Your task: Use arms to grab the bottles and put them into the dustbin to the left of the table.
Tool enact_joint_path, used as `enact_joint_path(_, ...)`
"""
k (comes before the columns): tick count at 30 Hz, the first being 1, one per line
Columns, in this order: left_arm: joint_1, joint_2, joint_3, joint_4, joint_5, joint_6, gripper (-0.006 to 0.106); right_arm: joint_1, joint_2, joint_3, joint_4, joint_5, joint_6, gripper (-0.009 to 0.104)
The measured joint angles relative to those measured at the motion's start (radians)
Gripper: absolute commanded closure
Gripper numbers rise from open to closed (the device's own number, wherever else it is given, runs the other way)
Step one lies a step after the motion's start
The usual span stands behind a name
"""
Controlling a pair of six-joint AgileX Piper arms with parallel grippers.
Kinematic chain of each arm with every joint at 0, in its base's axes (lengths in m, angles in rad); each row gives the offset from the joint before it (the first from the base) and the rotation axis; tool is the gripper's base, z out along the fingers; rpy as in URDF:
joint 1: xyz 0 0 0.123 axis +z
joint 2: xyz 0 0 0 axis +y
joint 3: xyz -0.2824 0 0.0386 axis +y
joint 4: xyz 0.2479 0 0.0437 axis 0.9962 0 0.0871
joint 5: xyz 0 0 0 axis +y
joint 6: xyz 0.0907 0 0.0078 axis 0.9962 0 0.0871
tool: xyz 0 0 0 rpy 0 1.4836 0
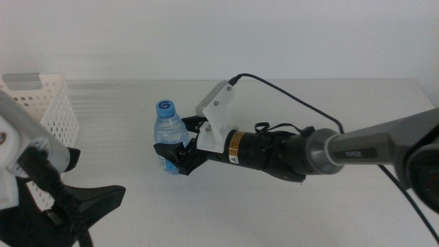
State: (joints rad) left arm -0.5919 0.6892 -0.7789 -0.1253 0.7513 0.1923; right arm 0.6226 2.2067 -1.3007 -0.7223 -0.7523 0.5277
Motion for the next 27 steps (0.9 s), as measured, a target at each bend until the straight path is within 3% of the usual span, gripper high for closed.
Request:
enact_joint_path(20, 0.0, 0.0, 0.0, 0.0, 0.0, 0.0, 0.024, 0.0, -0.49, 0.588, 0.234, -0.055, -0.083, 0.012)
enact_joint_path(27, 0.0, 0.0, 0.0, 0.0, 0.0, 0.0, 0.024, 0.0, -0.775, 0.672, 0.285, 0.221, -0.083, 0.016)
